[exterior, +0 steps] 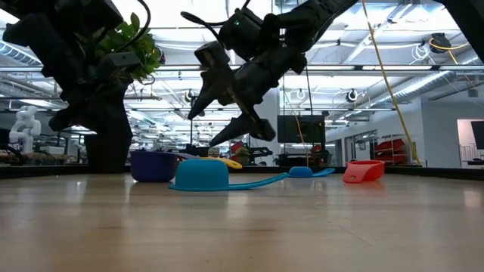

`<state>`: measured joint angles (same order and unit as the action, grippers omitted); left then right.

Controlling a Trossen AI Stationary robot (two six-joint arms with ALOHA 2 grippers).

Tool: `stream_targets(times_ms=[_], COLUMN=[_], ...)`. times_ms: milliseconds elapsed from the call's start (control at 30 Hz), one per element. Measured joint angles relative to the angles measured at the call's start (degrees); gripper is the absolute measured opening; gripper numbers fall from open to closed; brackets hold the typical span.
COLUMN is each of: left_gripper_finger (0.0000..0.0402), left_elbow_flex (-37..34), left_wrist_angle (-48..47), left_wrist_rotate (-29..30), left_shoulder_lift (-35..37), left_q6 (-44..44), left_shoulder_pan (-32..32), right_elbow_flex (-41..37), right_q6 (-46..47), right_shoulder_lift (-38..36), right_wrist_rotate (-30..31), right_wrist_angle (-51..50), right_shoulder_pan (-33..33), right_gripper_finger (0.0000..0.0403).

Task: Nest measuring cups in basket
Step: Stack the dark blue measuring cup on top of the green measuring cup in the white bin

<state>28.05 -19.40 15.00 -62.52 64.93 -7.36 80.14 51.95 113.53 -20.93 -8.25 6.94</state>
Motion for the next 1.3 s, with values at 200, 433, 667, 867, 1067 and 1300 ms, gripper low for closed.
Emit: stream_targets(times_ms=[200, 433, 667, 867, 1067, 1300], left_gripper_finger=[0.009, 0.009, 0.009, 0.009, 0.009, 0.009], left_elbow_flex=[0.0, 0.0, 0.0, -0.02, -0.02, -0.02], left_wrist_angle=[0.41, 1.88, 3.13, 3.44, 3.45, 3.43], left_wrist_rotate=[0.0, -0.48, -0.14, -0.02, -0.13, 0.11], left_shoulder_lift=[-0.02, -0.02, -0.03, -0.04, -0.04, -0.04], left_q6=[-0.07, 0.15, 1.44, 2.57, 4.76, 5.25], left_shoulder_pan=[0.0, 0.01, 0.09, 0.23, 0.23, 0.44], right_elbow_flex=[-4.82, -11.65, -14.14, -14.02, -14.06, -14.15], right_q6=[1.1, 0.67, 2.6, 2.63, 2.28, -1.05], right_shoulder_lift=[0.84, 0.81, 3.66, 5.11, 5.31, 5.45], right_wrist_rotate=[0.09, -0.17, -2.05, -3.43, -3.38, -3.38], right_wrist_angle=[5.86, 17.31, 25.18, 28.25, 30.19, 31.22], right_shoulder_pan=[0.85, 0.85, 0.48, 0.06, 0.06, -0.33], right_gripper_finger=[0.0253, 0.0252, 0.0251, 0.0251, 0.025, 0.02])
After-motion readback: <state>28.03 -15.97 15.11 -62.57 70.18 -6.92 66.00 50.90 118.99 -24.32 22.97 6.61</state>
